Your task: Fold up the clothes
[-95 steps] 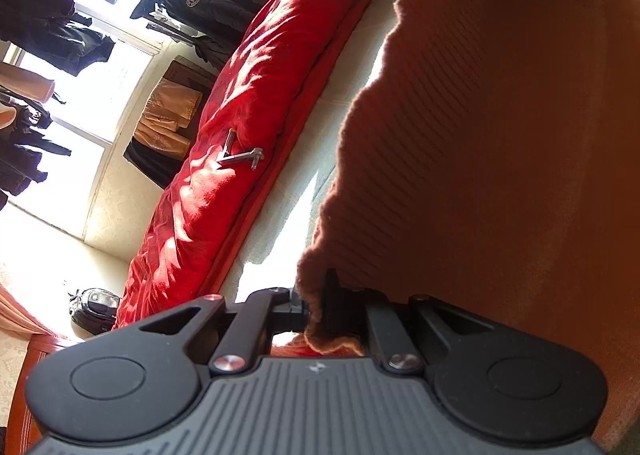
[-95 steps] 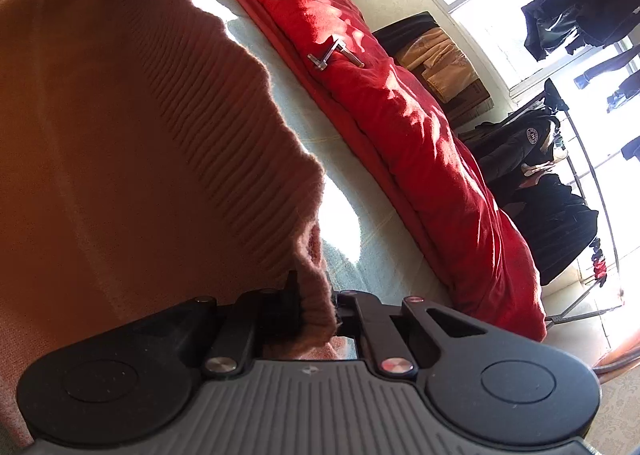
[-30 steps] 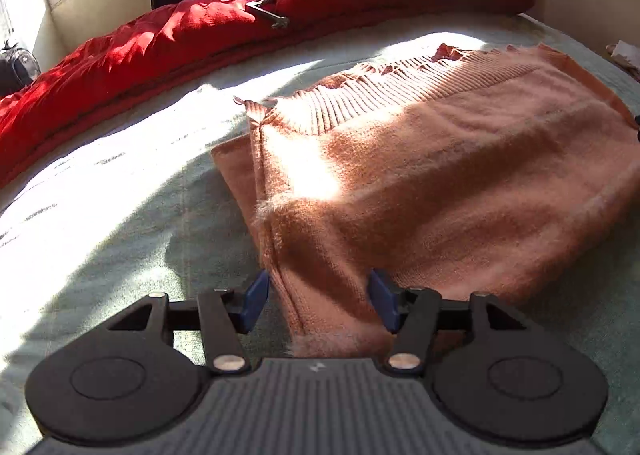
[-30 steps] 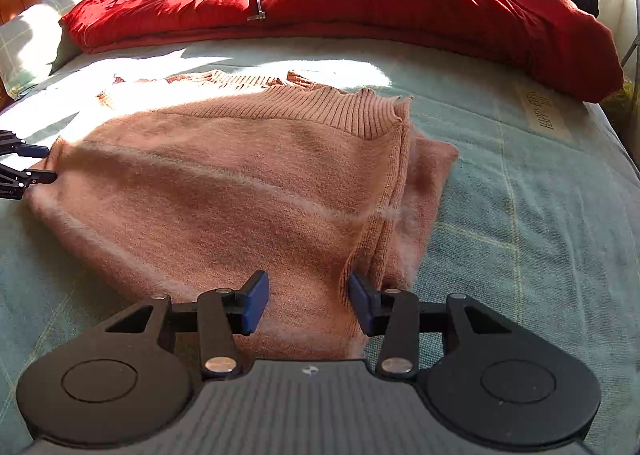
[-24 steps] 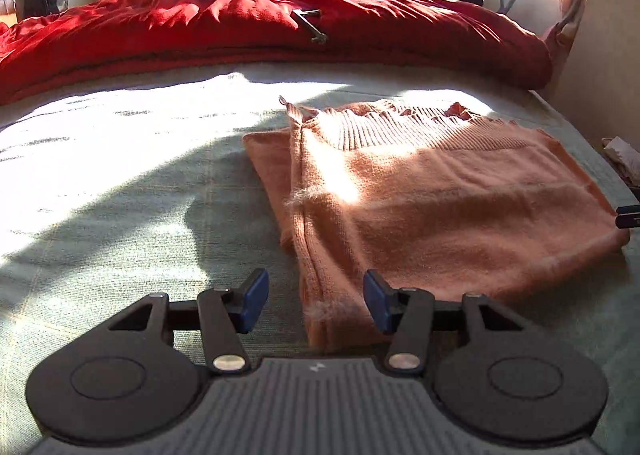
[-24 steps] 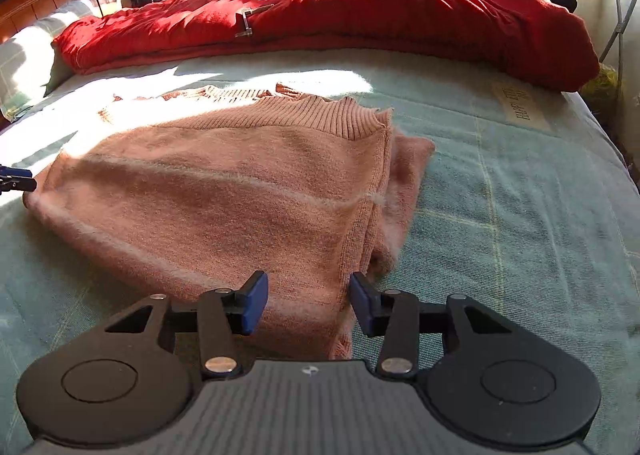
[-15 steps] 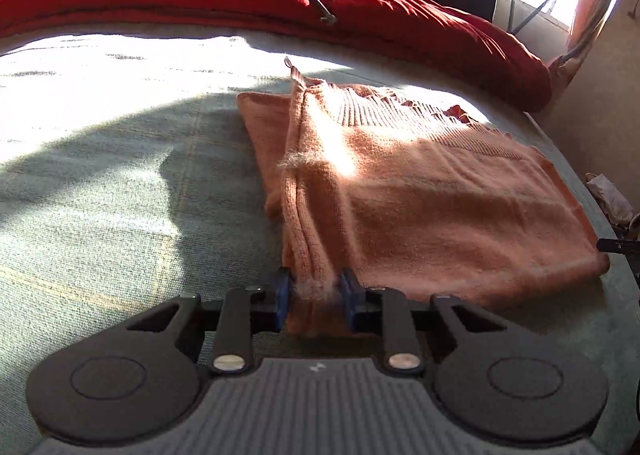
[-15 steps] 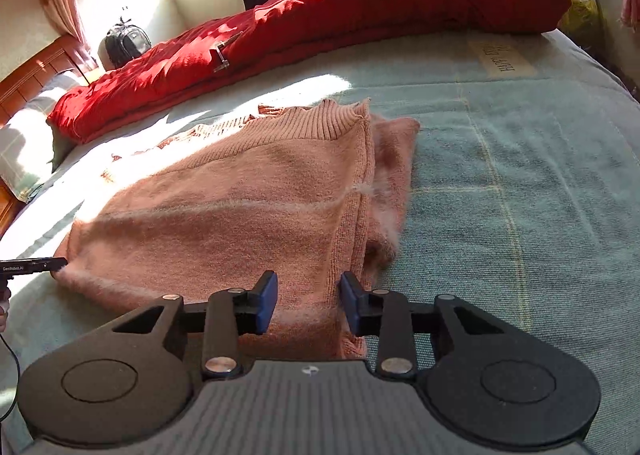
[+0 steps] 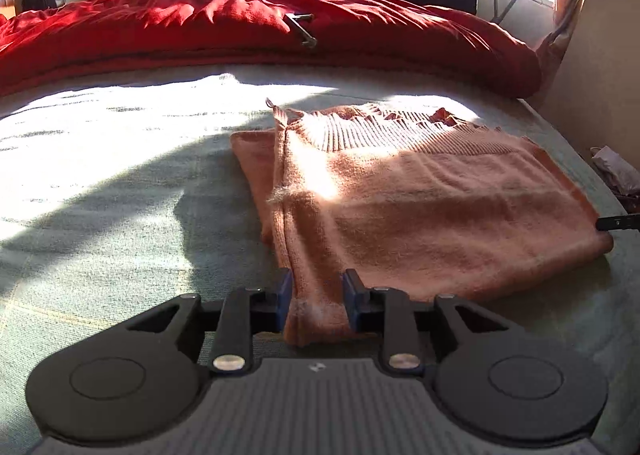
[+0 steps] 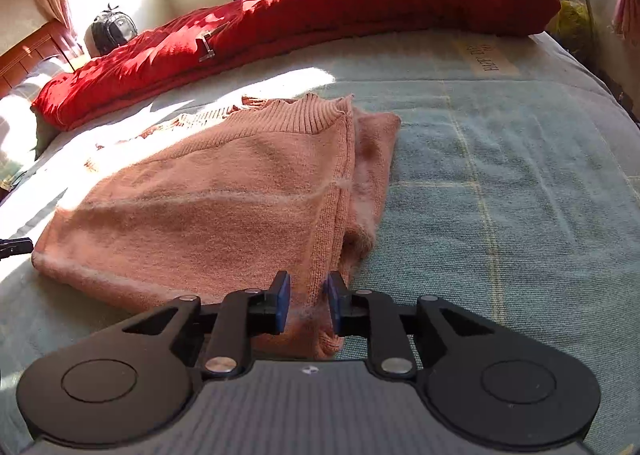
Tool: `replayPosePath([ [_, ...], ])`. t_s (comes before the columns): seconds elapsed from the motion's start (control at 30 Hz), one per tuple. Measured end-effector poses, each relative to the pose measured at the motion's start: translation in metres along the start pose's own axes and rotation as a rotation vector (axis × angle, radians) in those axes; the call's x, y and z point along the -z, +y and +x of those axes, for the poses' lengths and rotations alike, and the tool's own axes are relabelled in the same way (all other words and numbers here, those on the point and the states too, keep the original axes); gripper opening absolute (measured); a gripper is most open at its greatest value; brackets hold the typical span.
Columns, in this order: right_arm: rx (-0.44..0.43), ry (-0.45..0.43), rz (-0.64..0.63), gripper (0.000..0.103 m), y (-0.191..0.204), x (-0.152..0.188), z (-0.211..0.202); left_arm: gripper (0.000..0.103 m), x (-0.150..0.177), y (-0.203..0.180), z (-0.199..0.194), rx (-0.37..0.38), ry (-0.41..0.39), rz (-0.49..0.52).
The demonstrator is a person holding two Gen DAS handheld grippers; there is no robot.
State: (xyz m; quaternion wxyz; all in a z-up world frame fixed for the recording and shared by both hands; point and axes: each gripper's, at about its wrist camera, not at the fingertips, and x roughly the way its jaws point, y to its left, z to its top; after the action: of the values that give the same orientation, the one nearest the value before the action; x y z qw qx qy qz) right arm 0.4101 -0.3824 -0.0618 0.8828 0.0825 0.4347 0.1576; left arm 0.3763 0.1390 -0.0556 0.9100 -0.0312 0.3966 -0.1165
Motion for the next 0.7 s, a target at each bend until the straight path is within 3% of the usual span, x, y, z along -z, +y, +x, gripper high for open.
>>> replayPosePath([
  [0.07, -0.011, 0.014, 0.024, 0.026, -0.004, -0.003, 0.010, 0.032, 0.000, -0.004, 0.002, -0.005, 0.007, 0.009],
  [0.13, -0.031, 0.017, 0.027, 0.009, -0.004, -0.004, 0.009, 0.032, 0.001, -0.006, 0.000, -0.019, 0.011, 0.031],
  [0.17, -0.035, 0.020, 0.012, 0.009, -0.001, -0.004, 0.005, 0.032, 0.002, -0.007, -0.002, -0.025, 0.013, 0.042],
  [0.4, -0.028, -0.010, -0.026, 0.008, 0.003, -0.007, -0.022, 0.032, 0.000, -0.007, -0.013, -0.068, 0.000, 0.079],
  [0.57, -0.019, -0.065, -0.030, 0.014, 0.003, -0.015, -0.028, 0.040, -0.011, -0.024, -0.015, -0.038, -0.044, 0.144],
  [0.7, -0.021, -0.082, -0.044, 0.018, 0.009, -0.021, -0.022, 0.043, -0.017, -0.036, 0.007, -0.025, -0.026, 0.208],
])
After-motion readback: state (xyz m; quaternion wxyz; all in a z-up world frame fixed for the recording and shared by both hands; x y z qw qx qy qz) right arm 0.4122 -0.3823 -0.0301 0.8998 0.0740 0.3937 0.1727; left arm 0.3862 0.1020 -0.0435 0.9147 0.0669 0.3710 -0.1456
